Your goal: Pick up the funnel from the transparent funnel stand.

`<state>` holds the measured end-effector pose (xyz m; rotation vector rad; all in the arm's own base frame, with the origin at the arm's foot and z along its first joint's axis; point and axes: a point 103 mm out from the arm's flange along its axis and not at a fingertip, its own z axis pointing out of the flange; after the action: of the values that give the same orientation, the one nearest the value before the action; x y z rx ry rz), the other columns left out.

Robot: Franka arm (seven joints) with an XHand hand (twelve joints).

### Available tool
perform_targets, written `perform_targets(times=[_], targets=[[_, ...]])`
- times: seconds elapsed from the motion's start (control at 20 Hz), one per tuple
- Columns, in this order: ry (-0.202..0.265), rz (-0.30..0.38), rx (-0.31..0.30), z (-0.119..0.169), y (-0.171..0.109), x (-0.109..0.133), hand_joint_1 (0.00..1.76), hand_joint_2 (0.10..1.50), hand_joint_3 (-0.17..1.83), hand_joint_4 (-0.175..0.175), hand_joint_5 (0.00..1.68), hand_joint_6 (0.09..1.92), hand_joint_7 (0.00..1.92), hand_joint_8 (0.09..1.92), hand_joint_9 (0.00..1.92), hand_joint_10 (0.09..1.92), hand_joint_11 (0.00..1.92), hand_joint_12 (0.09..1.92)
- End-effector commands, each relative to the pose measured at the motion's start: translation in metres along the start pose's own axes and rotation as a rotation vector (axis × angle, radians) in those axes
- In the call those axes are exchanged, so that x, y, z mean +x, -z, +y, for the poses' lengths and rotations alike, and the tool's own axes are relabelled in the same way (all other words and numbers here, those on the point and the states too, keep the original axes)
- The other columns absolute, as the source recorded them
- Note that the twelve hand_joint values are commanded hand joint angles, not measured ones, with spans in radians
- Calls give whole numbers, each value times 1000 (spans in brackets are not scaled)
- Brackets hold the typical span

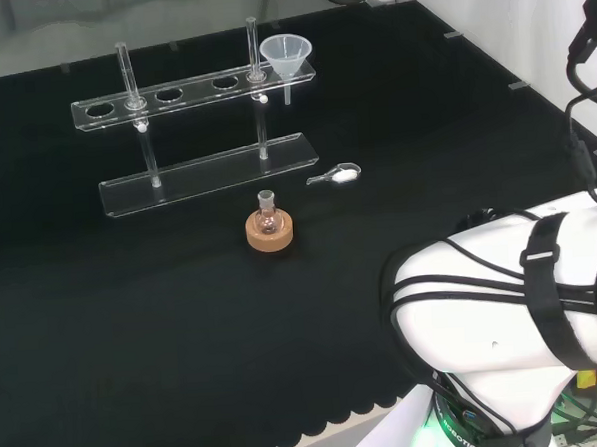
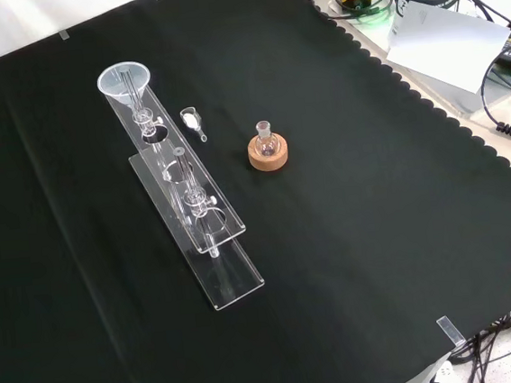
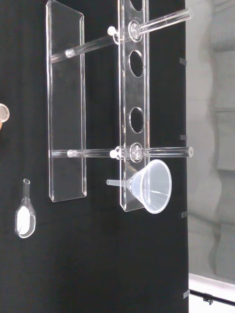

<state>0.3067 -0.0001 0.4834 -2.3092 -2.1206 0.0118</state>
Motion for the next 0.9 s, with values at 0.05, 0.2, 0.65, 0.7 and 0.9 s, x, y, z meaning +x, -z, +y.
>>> perform_targets(times=[0.05, 0.2, 0.65, 0.7, 0.9], targets=[[0, -4, -4, 1, 0, -2, 21, 1139, 540, 17, 224, 283, 87, 580, 285, 655, 201, 1291], [-2, -9, -7, 2, -1, -2, 2, 1220, 393, 17, 285, 133, 89, 559, 286, 638, 171, 1340], [-43, -1, 14, 14, -11, -16, 0, 1240, 354, 16, 309, 94, 93, 554, 287, 633, 167, 1347], [-51, 0, 17, 18, -13, -19, 0, 1241, 353, 16, 310, 93, 93, 554, 287, 633, 168, 1347], [-78, 11, 31, 33, -27, -31, 0, 1242, 350, 16, 312, 90, 93, 553, 287, 633, 167, 1346]])
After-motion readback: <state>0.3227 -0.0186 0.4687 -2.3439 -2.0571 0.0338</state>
